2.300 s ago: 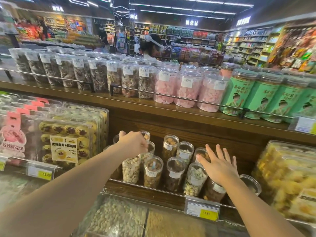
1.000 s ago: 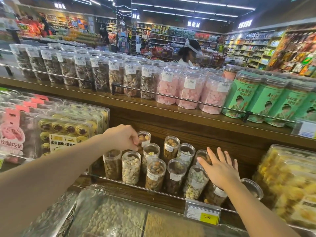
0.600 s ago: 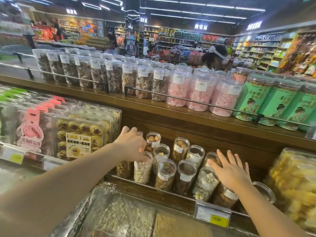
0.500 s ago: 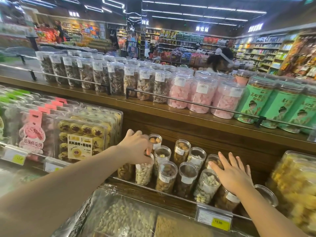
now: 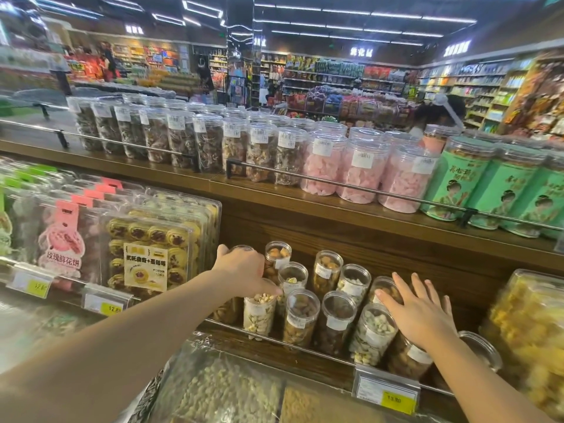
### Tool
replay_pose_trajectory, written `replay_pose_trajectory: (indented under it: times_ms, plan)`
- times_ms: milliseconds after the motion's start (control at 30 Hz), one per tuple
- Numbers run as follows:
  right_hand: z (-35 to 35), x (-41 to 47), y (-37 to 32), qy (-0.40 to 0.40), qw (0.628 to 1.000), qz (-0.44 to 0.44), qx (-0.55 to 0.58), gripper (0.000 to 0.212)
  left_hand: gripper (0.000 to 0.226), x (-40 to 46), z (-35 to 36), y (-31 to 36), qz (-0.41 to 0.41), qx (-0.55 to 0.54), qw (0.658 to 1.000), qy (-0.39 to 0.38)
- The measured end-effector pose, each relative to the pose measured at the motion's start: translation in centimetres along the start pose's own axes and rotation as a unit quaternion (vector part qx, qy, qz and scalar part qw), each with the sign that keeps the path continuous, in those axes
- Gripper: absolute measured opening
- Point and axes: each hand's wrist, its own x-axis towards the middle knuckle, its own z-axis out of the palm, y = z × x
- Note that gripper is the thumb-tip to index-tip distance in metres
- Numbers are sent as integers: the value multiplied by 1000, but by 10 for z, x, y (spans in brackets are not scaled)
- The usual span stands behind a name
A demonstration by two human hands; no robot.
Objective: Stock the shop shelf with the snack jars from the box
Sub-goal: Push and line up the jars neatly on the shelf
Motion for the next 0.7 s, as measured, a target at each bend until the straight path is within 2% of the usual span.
replay_pose_trajectory:
  times_ms: [67,133,233,400,500,700]
  plan:
    - [0,0,0,3,1000,0,-1,85,56,-4,-3,-7,17,-3,999,38]
    - [-1,0,0,4,1000,-1,-2,84,35,-5,-9,-21,25,-50,996,76]
    - [1,0,0,3,1000,-2,1,84,7,-7,-21,-48,25,-123,991,55]
    - [3,1,1,6,1000,-2,10,85,13,-11,-19,-77,8,-159,987,-23]
    - [3,1,1,7,1000,1,8,85,30,-15,-14,-76,-3,-152,988,-22]
    - [1,0,1,8,1000,1,6,86,42,-10,-13,-64,-80,-139,987,-16]
